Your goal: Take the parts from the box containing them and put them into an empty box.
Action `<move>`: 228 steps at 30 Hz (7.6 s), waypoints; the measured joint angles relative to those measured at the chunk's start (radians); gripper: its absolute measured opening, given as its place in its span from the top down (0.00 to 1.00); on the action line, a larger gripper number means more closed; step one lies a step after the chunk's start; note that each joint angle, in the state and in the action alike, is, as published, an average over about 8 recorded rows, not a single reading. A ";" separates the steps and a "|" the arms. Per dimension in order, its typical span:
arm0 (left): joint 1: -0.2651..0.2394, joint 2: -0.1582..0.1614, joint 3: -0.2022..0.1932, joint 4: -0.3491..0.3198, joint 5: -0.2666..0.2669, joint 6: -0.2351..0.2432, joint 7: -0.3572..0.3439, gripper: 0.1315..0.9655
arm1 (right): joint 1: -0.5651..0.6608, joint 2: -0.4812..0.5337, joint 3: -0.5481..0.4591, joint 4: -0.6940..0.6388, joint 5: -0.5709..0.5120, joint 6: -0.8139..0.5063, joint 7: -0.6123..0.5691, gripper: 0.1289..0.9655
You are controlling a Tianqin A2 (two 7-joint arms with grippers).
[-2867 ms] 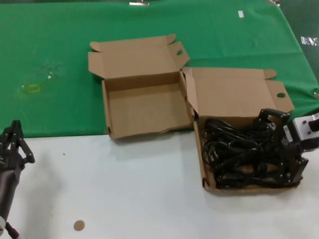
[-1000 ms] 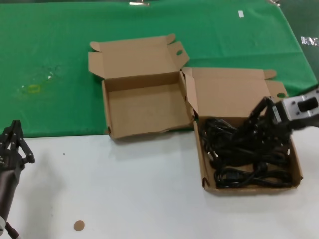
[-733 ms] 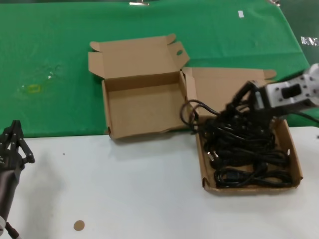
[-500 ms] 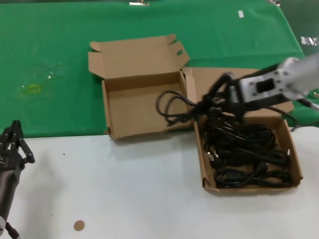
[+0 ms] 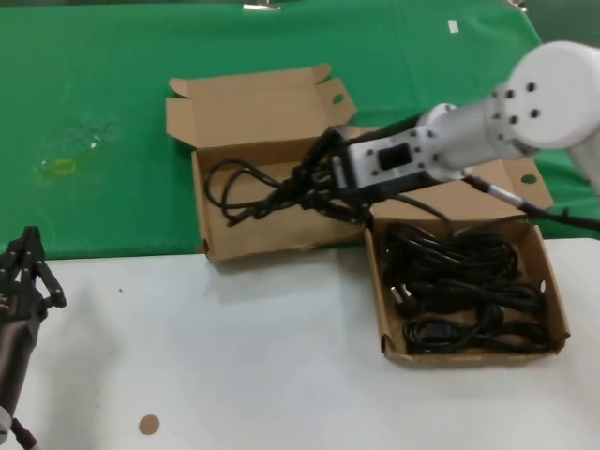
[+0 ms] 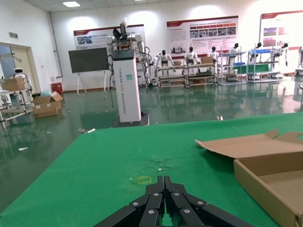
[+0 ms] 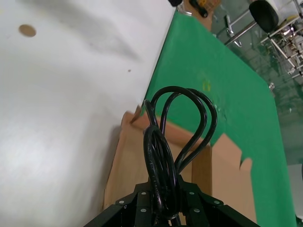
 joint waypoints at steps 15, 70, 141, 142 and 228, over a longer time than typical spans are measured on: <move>0.000 0.000 0.000 0.000 0.000 0.000 0.000 0.98 | 0.049 -0.130 -0.031 -0.200 -0.020 0.090 -0.057 0.88; 0.000 0.000 0.000 0.000 0.000 0.000 0.000 0.98 | 0.167 -0.240 -0.027 -0.525 0.008 0.186 -0.204 0.44; 0.000 0.000 0.000 0.000 0.000 0.000 0.000 0.02 | -0.720 -0.149 0.425 0.197 0.429 0.812 0.066 0.00; 0.000 0.000 0.000 0.000 0.000 0.000 0.000 0.01 | -0.736 -0.148 0.434 0.210 0.437 0.824 0.070 0.00; 0.000 0.000 0.000 0.000 0.000 0.000 0.000 0.00 | -1.018 -0.125 0.577 0.426 0.572 1.027 0.147 0.00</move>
